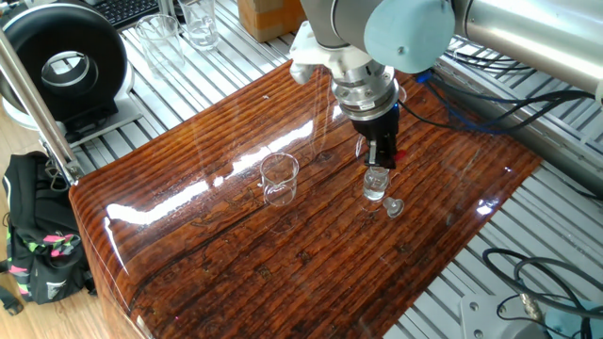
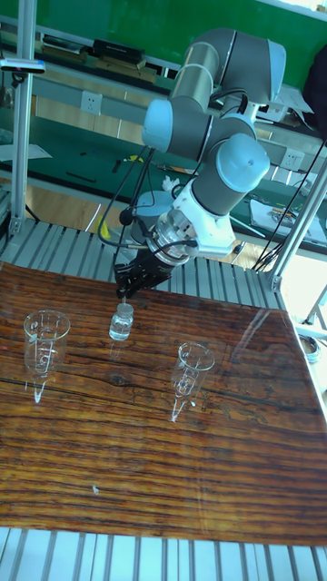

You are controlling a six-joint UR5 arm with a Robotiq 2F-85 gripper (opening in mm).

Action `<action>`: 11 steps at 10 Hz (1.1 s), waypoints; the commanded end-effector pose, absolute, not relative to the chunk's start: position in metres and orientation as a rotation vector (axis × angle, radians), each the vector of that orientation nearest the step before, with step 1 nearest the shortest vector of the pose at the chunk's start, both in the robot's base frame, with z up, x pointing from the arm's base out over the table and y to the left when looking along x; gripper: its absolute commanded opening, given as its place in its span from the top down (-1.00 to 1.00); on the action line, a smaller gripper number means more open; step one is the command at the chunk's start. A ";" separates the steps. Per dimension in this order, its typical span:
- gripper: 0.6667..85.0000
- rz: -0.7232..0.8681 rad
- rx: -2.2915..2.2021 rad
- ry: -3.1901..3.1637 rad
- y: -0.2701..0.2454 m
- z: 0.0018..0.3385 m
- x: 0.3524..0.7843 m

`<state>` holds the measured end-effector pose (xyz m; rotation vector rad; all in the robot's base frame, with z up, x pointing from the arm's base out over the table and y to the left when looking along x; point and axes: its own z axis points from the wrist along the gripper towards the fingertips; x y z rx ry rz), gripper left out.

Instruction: Transfer liquid using a dropper

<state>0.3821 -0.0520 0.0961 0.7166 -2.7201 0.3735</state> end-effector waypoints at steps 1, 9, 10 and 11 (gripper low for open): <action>0.46 0.359 0.715 -2.718 -0.051 0.096 0.381; 0.61 0.344 0.705 -2.721 -0.047 0.096 0.380; 0.62 0.343 0.702 -2.720 -0.047 0.096 0.379; 0.63 0.341 0.700 -2.720 -0.047 0.097 0.379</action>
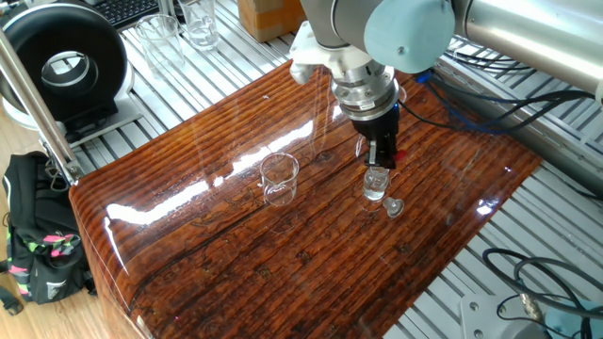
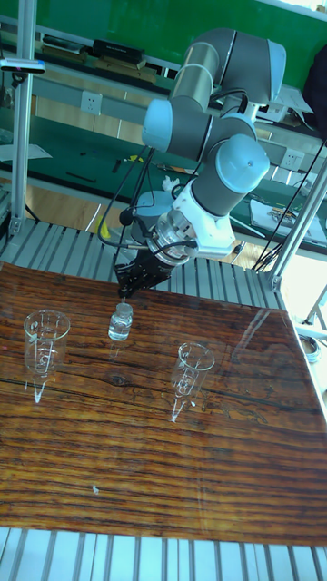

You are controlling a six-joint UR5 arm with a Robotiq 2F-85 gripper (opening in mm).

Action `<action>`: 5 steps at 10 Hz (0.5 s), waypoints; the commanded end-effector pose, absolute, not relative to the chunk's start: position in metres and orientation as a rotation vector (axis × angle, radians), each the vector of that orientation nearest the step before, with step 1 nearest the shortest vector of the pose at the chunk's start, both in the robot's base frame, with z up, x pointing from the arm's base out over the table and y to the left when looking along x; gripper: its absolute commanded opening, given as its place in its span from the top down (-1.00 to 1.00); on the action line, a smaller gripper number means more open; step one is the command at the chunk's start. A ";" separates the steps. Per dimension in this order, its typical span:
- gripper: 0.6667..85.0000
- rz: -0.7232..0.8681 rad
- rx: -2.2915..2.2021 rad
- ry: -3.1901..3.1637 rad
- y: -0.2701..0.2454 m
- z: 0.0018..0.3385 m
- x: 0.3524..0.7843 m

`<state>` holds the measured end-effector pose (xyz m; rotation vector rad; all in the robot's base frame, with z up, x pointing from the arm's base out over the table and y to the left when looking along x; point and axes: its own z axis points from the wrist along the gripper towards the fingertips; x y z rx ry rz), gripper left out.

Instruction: Transfer liquid using a dropper

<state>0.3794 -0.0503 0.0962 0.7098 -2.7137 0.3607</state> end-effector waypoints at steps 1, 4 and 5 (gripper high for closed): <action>0.65 0.332 0.699 -2.722 -0.045 0.097 0.378; 0.67 0.328 0.697 -2.718 -0.044 0.102 0.377; 0.67 0.328 0.704 -2.714 -0.044 0.106 0.377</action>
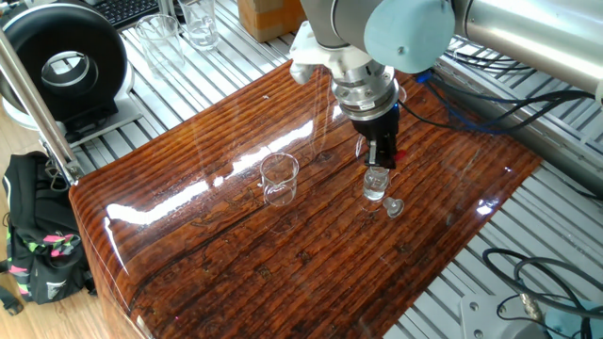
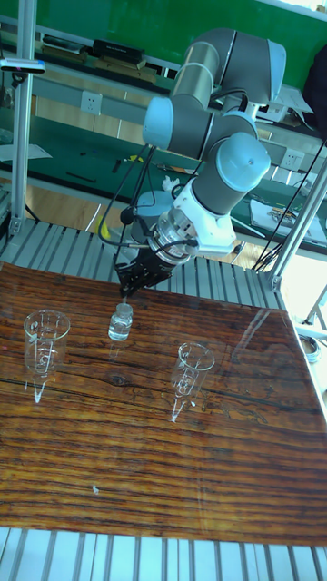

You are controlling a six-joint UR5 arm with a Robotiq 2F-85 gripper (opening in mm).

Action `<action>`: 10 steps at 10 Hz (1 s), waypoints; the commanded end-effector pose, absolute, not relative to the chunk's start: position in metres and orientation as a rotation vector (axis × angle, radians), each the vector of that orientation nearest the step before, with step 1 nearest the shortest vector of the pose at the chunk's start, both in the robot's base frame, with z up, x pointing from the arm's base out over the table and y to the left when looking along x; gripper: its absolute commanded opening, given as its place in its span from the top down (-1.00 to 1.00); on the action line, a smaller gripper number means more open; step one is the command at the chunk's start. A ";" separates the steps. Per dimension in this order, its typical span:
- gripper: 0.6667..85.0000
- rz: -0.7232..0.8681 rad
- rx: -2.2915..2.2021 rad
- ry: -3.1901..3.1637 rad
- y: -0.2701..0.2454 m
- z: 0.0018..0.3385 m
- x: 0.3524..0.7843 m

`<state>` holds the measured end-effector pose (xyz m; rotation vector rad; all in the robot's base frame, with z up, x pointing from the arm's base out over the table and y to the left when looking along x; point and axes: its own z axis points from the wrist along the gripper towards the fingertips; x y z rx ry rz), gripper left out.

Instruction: Transfer liquid using a dropper

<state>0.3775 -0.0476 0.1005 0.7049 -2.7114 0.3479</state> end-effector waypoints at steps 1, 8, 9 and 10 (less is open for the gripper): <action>0.67 0.316 0.707 -2.710 -0.043 0.110 0.377; 0.68 0.310 0.723 -2.679 -0.044 0.133 0.377; 0.68 0.309 0.724 -2.673 -0.045 0.139 0.375; 0.68 0.307 0.726 -2.668 -0.047 0.144 0.373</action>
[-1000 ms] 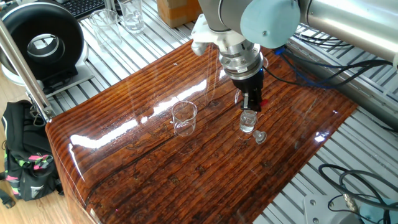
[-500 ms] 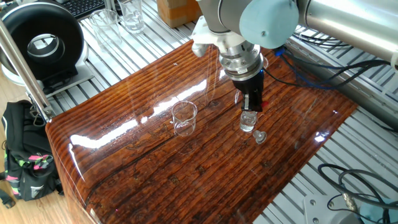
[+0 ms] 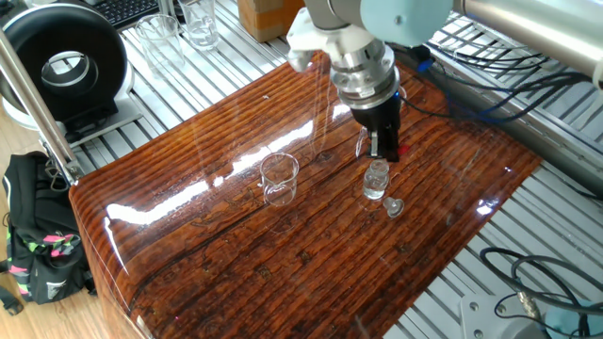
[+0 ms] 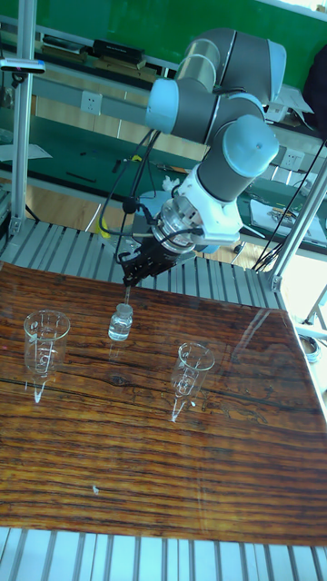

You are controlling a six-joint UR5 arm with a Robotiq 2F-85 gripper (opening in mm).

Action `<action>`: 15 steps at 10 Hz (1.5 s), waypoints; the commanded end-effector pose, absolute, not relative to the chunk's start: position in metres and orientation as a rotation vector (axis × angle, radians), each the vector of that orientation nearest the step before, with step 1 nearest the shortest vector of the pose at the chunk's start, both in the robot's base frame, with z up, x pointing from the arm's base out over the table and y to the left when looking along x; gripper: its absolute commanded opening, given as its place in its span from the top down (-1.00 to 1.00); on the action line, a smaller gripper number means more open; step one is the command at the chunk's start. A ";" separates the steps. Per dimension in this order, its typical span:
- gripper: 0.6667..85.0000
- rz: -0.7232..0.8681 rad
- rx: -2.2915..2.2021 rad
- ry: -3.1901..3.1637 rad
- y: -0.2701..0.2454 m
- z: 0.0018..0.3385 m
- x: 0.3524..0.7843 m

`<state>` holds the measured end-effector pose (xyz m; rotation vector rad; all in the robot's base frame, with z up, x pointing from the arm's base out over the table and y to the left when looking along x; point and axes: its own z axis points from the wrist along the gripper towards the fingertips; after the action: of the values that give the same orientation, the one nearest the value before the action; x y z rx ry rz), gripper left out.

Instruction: Transfer liquid using a dropper

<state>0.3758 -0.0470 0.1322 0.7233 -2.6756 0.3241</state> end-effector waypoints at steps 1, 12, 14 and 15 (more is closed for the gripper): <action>0.68 0.307 0.728 -2.663 -0.048 0.148 0.371; 0.71 0.246 0.749 -2.662 -0.054 0.192 0.360; 0.72 0.222 0.738 -2.676 -0.045 0.202 0.363; 0.72 0.221 0.730 -2.686 -0.041 0.202 0.365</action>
<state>0.3627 -0.0512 0.1929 0.7405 -2.6628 0.2552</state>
